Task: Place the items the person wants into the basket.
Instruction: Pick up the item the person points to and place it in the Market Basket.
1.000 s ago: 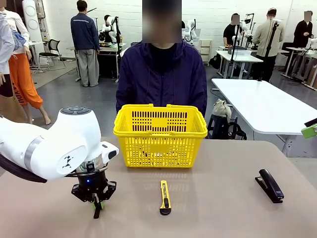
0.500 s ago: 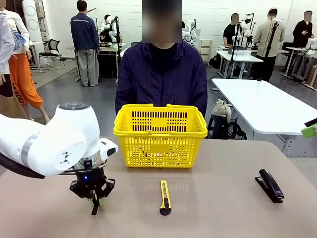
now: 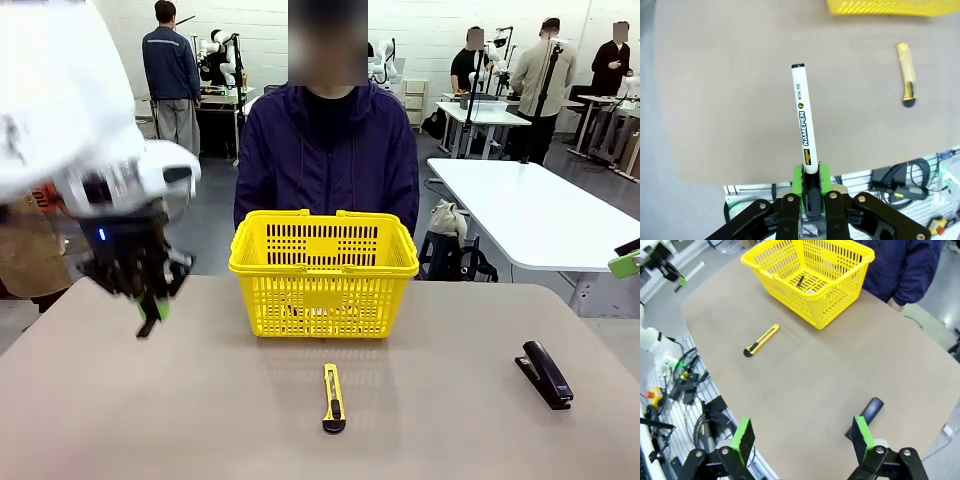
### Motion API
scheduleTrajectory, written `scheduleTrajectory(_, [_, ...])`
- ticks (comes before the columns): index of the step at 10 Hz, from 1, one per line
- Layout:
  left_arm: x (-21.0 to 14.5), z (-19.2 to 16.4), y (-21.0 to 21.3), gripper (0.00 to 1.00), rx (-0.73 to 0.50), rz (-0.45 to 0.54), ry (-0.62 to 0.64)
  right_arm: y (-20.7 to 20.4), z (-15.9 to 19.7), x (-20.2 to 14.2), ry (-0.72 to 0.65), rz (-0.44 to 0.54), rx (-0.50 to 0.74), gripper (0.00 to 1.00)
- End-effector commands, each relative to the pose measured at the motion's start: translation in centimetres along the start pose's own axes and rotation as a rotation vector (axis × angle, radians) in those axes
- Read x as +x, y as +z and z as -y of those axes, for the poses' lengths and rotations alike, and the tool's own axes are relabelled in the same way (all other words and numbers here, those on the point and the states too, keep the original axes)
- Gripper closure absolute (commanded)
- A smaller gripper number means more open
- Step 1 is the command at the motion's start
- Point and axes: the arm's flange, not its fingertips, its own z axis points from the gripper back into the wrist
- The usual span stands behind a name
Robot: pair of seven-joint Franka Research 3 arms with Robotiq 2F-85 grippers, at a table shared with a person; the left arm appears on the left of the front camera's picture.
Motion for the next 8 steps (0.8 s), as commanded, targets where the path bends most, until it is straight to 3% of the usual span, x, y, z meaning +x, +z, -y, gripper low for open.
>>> scheduleTrajectory(1, [2.1,0.7,2.6,1.0,-0.044,-0.008,-0.016,0.0,0.2,0.0,-0.004,-0.002,0.006,0.0])
scheduleTrajectory(8, [1.8,0.9,4.9,1.0,-0.037,0.014,0.001,0.0,0.2,0.0,-0.004,-0.002,0.006,0.0])
